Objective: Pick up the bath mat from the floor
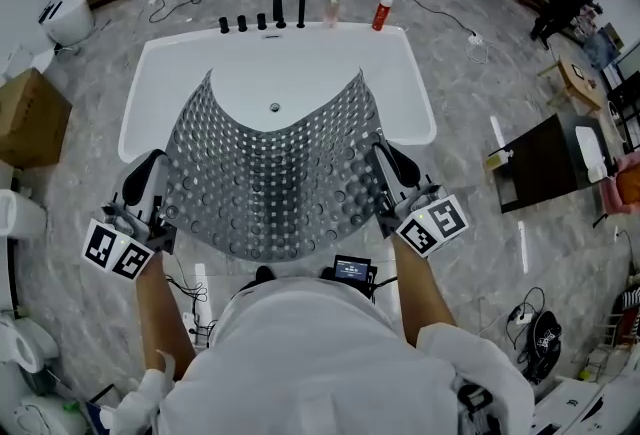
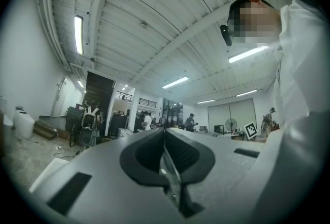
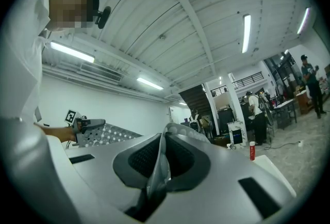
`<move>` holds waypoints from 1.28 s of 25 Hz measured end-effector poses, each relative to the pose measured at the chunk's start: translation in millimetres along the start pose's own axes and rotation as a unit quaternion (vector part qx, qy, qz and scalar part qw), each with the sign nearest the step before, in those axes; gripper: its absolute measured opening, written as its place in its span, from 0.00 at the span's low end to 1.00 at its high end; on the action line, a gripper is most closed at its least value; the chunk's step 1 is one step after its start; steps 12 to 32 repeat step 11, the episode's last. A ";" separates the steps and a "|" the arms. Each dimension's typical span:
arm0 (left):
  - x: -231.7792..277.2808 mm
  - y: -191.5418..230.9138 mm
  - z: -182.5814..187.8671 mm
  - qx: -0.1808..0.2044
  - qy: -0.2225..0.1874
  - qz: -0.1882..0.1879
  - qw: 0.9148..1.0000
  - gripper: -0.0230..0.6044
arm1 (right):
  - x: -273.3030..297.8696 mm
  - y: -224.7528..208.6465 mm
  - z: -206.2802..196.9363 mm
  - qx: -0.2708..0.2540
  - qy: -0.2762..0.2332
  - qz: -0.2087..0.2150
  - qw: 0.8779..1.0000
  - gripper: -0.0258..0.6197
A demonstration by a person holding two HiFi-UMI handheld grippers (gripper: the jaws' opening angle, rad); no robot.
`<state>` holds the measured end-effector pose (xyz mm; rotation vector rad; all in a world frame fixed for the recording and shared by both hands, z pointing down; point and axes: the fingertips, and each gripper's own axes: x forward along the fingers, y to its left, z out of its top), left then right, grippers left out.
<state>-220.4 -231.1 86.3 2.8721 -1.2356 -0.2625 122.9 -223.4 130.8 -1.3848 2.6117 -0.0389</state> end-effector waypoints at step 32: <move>1.6 5.2 -3.0 -0.011 -0.002 0.006 1.000 0.05 | 1.9 -8.0 -1.3 0.013 -0.002 -0.006 1.000 0.10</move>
